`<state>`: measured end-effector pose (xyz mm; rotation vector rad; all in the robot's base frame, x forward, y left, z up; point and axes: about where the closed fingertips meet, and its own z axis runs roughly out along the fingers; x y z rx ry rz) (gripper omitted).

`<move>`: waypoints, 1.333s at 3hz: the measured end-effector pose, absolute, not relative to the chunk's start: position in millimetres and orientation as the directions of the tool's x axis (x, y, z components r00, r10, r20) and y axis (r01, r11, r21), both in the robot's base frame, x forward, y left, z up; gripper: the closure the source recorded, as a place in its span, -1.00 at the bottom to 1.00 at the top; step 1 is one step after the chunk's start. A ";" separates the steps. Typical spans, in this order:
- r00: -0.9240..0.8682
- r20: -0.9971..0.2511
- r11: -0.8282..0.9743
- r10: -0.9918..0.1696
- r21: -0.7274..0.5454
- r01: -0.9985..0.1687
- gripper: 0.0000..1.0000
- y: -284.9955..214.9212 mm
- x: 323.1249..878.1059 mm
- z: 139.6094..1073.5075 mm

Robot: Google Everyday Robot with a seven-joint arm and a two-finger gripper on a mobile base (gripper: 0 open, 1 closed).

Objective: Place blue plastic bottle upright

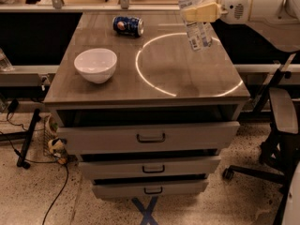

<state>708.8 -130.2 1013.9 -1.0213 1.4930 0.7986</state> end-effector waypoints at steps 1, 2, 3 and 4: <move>0.025 -0.996 0.446 -0.084 -0.060 -0.893 1.00 -124.2 707.7 1019.7; 0.083 -0.997 0.497 -0.010 -0.077 -0.864 1.00 -119.4 711.2 1020.1; 0.194 -0.981 0.531 0.000 -0.164 -0.832 1.00 -113.2 725.5 1008.7; 0.248 -0.969 0.538 -0.016 -0.217 -0.815 1.00 -111.5 733.8 994.9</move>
Offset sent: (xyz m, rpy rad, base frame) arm 0.0020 0.0082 0.0048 0.2592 -0.1954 -0.1739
